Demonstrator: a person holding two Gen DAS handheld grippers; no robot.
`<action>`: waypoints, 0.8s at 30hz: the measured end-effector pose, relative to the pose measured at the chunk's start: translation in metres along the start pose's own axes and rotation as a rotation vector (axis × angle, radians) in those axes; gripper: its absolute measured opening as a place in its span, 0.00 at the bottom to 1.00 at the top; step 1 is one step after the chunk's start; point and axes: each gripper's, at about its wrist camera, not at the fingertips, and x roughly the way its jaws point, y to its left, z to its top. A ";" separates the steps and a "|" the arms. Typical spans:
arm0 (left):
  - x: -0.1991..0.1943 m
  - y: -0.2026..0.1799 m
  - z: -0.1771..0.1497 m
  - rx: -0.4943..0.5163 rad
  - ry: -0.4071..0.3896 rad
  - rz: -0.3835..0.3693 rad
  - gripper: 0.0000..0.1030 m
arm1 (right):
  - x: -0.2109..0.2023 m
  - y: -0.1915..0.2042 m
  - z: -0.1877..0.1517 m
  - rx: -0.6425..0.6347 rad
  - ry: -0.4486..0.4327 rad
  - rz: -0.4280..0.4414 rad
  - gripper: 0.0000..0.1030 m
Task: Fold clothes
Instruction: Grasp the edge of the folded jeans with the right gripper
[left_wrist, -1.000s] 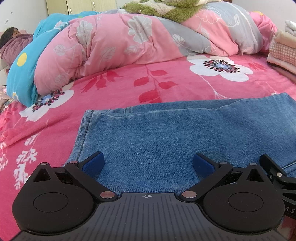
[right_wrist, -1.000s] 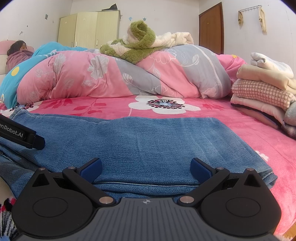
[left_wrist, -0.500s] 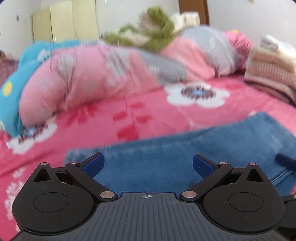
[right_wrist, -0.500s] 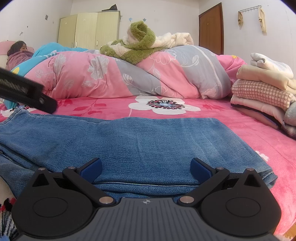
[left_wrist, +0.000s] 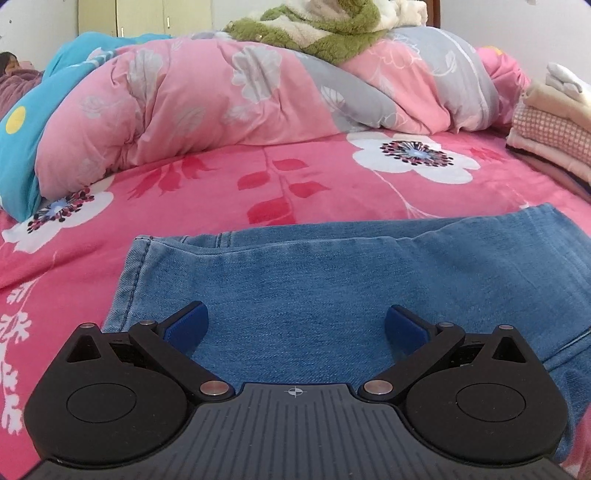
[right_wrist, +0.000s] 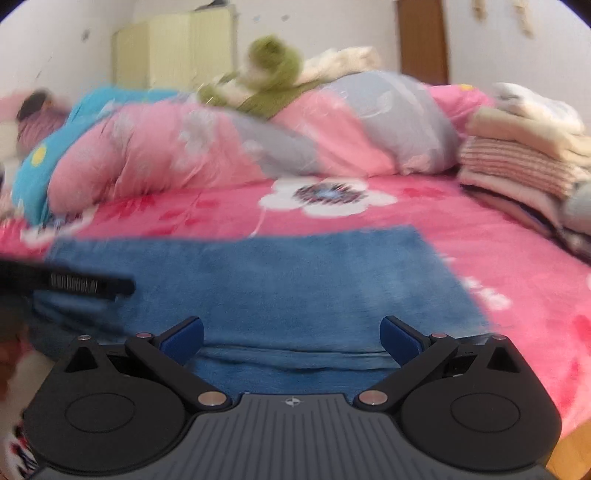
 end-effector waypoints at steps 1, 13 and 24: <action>0.000 0.000 0.000 -0.001 0.000 0.000 1.00 | -0.007 -0.012 0.006 0.045 -0.020 -0.007 1.00; 0.000 0.001 0.000 -0.002 -0.001 -0.006 1.00 | 0.021 -0.168 0.005 0.839 0.060 0.156 0.99; 0.000 0.002 -0.002 -0.002 -0.009 -0.015 1.00 | 0.035 -0.176 -0.031 1.184 0.173 0.345 0.99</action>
